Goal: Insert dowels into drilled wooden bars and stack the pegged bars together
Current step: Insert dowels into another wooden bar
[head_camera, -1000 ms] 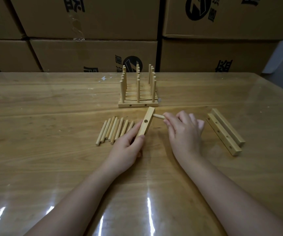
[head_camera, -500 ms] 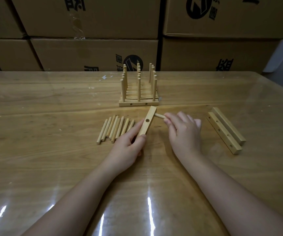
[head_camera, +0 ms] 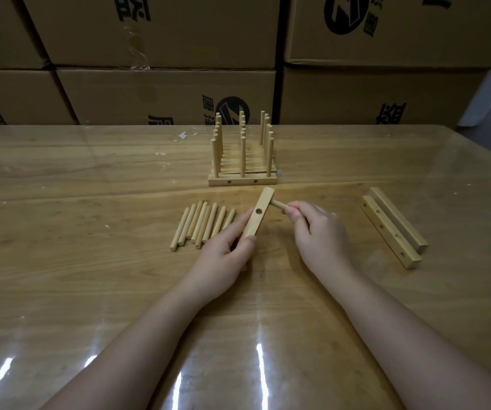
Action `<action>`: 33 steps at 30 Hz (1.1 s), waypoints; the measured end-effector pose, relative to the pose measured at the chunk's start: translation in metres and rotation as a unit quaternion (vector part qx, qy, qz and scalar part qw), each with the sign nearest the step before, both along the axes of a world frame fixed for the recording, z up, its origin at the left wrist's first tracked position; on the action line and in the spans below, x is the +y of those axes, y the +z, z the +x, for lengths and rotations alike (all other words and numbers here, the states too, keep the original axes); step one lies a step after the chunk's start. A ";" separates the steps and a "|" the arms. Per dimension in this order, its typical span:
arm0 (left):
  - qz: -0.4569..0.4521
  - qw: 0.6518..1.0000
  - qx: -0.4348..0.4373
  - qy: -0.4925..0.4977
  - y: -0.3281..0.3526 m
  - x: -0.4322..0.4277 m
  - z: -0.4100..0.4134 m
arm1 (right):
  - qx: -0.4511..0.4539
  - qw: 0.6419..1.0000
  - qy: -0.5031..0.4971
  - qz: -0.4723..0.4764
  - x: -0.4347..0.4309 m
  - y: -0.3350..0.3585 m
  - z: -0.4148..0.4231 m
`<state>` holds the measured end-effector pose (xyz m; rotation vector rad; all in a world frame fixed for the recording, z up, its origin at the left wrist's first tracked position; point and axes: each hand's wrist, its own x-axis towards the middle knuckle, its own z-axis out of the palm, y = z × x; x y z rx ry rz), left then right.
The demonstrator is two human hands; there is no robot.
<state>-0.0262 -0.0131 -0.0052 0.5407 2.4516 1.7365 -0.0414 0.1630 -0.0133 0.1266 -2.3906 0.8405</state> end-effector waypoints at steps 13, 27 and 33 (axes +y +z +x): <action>0.282 0.945 -0.156 0.055 0.004 -0.007 -0.013 | -0.039 0.984 0.058 -0.166 -0.001 0.000 -0.003; 0.402 0.885 -0.047 0.231 0.002 -0.014 -0.020 | -0.135 0.903 0.266 0.310 -0.034 0.000 0.013; 0.406 0.880 -0.085 0.229 0.002 -0.013 -0.022 | -0.141 0.915 0.262 0.271 -0.034 0.001 0.011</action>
